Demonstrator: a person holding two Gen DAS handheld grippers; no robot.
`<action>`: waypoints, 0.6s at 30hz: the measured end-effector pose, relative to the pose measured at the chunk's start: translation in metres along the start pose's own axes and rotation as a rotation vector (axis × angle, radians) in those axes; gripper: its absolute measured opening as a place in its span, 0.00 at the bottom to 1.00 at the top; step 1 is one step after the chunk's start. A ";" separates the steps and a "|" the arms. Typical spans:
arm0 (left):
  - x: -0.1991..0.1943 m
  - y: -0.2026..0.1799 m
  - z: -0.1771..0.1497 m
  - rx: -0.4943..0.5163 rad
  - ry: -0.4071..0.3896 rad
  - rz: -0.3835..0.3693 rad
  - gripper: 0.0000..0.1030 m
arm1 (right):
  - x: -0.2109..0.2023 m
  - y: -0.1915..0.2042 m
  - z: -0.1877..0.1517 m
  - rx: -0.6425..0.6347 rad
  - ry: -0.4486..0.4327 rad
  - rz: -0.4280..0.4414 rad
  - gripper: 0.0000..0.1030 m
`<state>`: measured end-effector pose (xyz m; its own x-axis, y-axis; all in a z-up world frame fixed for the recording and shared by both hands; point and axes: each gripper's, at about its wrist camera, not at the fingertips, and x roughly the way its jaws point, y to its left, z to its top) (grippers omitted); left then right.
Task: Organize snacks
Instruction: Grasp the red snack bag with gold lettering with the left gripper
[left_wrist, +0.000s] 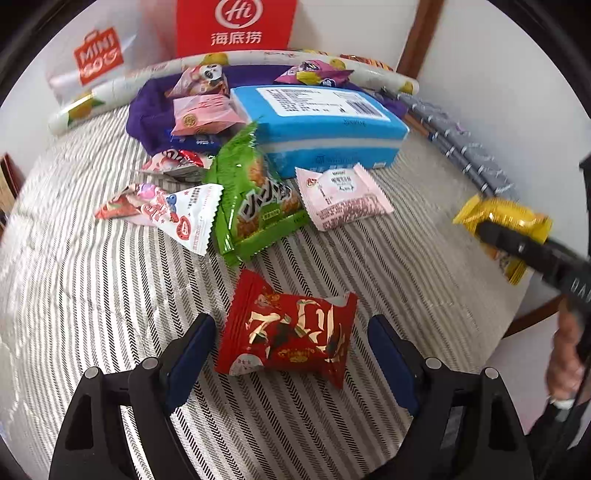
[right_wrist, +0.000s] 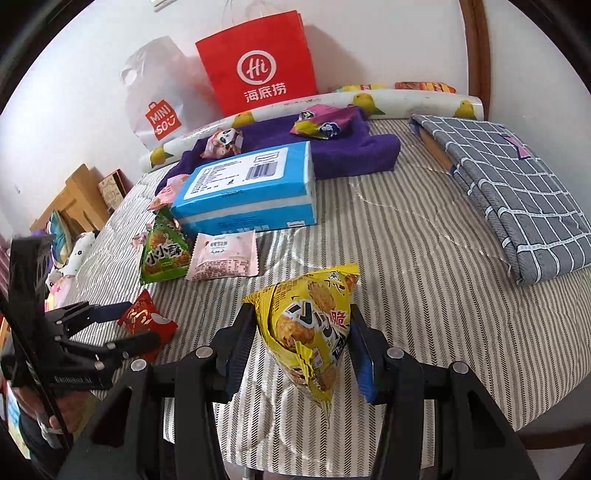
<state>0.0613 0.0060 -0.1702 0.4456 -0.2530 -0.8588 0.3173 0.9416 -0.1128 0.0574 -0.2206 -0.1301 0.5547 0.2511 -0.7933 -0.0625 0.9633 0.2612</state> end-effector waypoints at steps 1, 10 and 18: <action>0.001 -0.004 -0.002 0.021 -0.005 0.025 0.81 | 0.001 -0.001 0.000 0.004 0.002 -0.002 0.47; 0.000 -0.015 -0.005 0.097 -0.040 0.092 0.62 | 0.006 -0.011 -0.002 0.034 0.012 -0.016 0.47; -0.006 -0.011 -0.003 0.092 -0.047 0.055 0.48 | 0.007 -0.006 0.001 0.030 0.017 -0.016 0.47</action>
<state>0.0531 -0.0023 -0.1655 0.5027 -0.2133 -0.8377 0.3657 0.9306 -0.0175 0.0624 -0.2241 -0.1372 0.5412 0.2377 -0.8066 -0.0292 0.9640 0.2644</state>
